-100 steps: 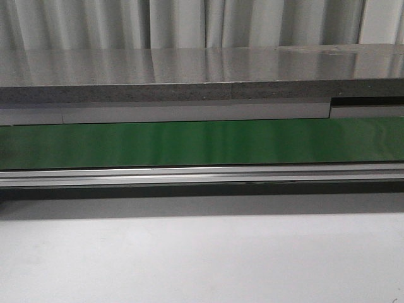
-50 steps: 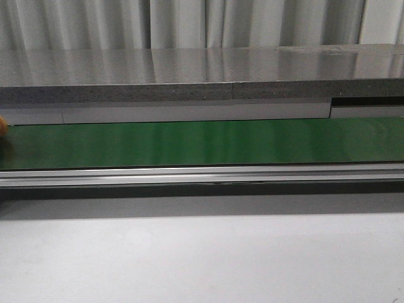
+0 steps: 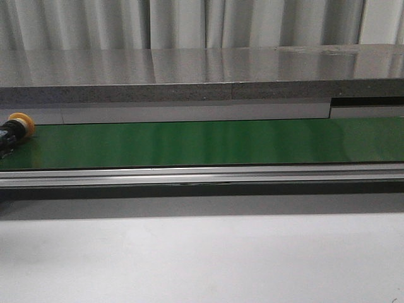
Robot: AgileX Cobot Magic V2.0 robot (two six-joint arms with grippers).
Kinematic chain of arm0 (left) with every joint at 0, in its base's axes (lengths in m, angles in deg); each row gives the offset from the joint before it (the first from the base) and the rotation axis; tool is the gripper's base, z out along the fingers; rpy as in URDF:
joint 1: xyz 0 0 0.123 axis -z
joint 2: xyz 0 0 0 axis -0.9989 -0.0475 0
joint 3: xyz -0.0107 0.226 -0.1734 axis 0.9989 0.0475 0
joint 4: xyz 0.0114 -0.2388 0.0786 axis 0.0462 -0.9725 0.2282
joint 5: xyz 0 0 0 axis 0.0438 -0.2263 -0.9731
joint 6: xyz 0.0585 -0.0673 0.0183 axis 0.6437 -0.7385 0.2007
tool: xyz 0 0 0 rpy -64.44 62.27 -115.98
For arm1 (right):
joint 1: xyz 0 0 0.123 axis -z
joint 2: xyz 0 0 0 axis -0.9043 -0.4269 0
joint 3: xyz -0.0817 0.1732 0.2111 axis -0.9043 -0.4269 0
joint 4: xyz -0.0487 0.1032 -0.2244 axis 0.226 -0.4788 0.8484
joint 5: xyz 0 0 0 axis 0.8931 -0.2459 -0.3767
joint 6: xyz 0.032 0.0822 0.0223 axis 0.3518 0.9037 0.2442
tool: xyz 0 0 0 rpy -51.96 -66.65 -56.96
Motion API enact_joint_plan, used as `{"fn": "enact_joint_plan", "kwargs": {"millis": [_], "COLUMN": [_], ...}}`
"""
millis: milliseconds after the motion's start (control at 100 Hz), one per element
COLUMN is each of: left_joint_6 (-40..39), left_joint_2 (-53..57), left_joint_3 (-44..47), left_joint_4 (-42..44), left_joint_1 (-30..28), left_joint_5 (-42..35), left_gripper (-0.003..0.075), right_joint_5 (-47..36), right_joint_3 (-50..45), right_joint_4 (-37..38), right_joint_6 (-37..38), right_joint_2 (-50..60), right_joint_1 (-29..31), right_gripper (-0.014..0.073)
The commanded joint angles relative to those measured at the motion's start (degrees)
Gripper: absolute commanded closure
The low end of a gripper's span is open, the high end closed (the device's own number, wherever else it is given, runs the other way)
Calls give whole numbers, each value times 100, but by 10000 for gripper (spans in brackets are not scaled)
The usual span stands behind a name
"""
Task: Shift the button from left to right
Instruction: 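Open the left gripper and raise it away from the button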
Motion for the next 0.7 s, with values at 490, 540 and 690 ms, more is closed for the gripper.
{"fn": "enact_joint_plan", "kwargs": {"millis": [490,540,690], "left_joint_6": [4,4,4], "left_joint_2": [3598,3787,4173], "left_joint_3": [2135,2261,2513], "left_joint_4": [-300,-309,-309], "left_joint_1": [58,58,58], "left_joint_5": [-1243,-1256,-1333], "left_gripper": [121,121,130], "right_joint_5": [-508,-508,-508], "right_joint_3": [85,85,85], "right_joint_4": [29,29,29], "right_joint_6": [-8,-8,-8], "right_joint_2": [122,122,122], "right_joint_1": [4,4,4], "right_gripper": [662,662,662]}}
